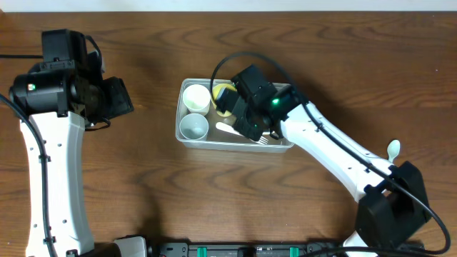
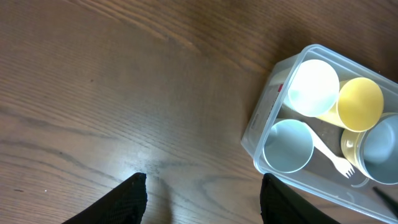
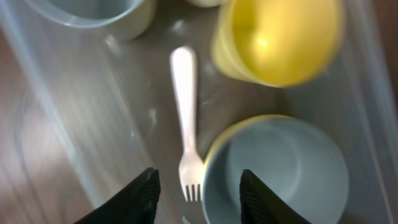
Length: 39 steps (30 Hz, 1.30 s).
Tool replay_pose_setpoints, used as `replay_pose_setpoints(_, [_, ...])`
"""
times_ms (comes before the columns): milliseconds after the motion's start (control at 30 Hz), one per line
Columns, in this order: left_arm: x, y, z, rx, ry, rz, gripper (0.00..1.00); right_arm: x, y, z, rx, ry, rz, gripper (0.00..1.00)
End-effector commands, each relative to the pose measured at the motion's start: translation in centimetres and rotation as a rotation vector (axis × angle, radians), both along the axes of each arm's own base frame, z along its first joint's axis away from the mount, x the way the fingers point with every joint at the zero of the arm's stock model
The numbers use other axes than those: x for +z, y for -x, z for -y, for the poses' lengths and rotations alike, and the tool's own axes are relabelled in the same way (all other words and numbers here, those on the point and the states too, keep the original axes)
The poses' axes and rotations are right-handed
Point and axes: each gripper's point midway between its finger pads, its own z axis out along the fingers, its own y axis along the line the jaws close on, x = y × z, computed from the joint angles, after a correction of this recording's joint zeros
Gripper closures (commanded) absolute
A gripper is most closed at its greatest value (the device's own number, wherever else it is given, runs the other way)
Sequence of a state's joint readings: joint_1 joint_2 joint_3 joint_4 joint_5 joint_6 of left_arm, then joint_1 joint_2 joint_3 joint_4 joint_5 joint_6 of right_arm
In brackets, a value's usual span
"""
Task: Pack container
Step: 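Carry the pink fork into the container and release it, then move the right gripper down toward the light blue spoon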
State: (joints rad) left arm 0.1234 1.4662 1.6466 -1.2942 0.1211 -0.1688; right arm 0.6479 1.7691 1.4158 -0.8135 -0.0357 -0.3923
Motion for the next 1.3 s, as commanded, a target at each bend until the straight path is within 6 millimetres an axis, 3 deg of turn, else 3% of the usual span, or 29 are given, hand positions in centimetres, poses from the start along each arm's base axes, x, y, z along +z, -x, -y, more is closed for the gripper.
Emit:
replay_pose_setpoints(0, [-0.2, 0.1, -0.2, 0.009, 0.001, -0.010, 0.41, 3.7, -2.3, 2.9, -0.324, -0.089, 0.061, 0.23])
replay_pose_setpoints(33, [-0.2, 0.1, -0.2, 0.009, 0.002, -0.010, 0.41, 4.9, -2.9, 4.1, -0.414, -0.116, 0.081, 0.12])
replay_pose_setpoints(200, [-0.2, 0.1, -0.2, 0.009, 0.001, -0.010, 0.41, 10.7, -4.4, 12.1, -0.768, -0.272, 0.148, 0.02])
replay_pose_setpoints(333, [-0.2, 0.1, -0.2, 0.009, 0.002, -0.010, 0.41, 13.7, -3.3, 22.1, -1.135, -0.361, 0.170, 0.01])
replay_pose_setpoints(433, [-0.2, 0.1, -0.2, 0.009, 0.002, -0.010, 0.41, 13.7, -0.9, 29.1, -1.372, -0.342, 0.157, 0.01])
replay_pose_setpoints(533, [-0.2, 0.1, -0.2, 0.009, 0.002, -0.011, 0.41, 12.1, 2.1, 35.4, -1.577, -0.273, 0.105, 0.01])
replay_pose_setpoints(667, [-0.2, 0.1, -0.2, 0.009, 0.001, -0.010, 0.41, 8.3, 5.3, 41.0, -1.760, -0.203, -0.018, 0.01])
replay_pose_setpoints(800, [-0.2, 0.0, -0.2, 0.009, 0.001, -0.007, 0.41, 3.4, 7.4, 42.9, -1.848, -0.138, -0.177, 0.01])
replay_pose_setpoints(1033, [-0.2, 0.0, -0.2, 0.009, 0.001, -0.006, 0.41, -5.2, 8.9, 42.3, -1.833, -0.040, -0.430, 0.01])
replay_pose_setpoints(1167, [-0.2, 0.0, -0.2, 0.009, 0.001, -0.006, 0.41, -8.4, 9.0, 41.8, -1.806, -0.008, -0.507, 0.01])
replay_pose_setpoints(1267, [-0.2, 0.0, -0.2, 0.009, 0.001, -0.005, 0.41, -9.7, 8.8, 41.3, -1.769, 0.011, -0.544, 0.01])
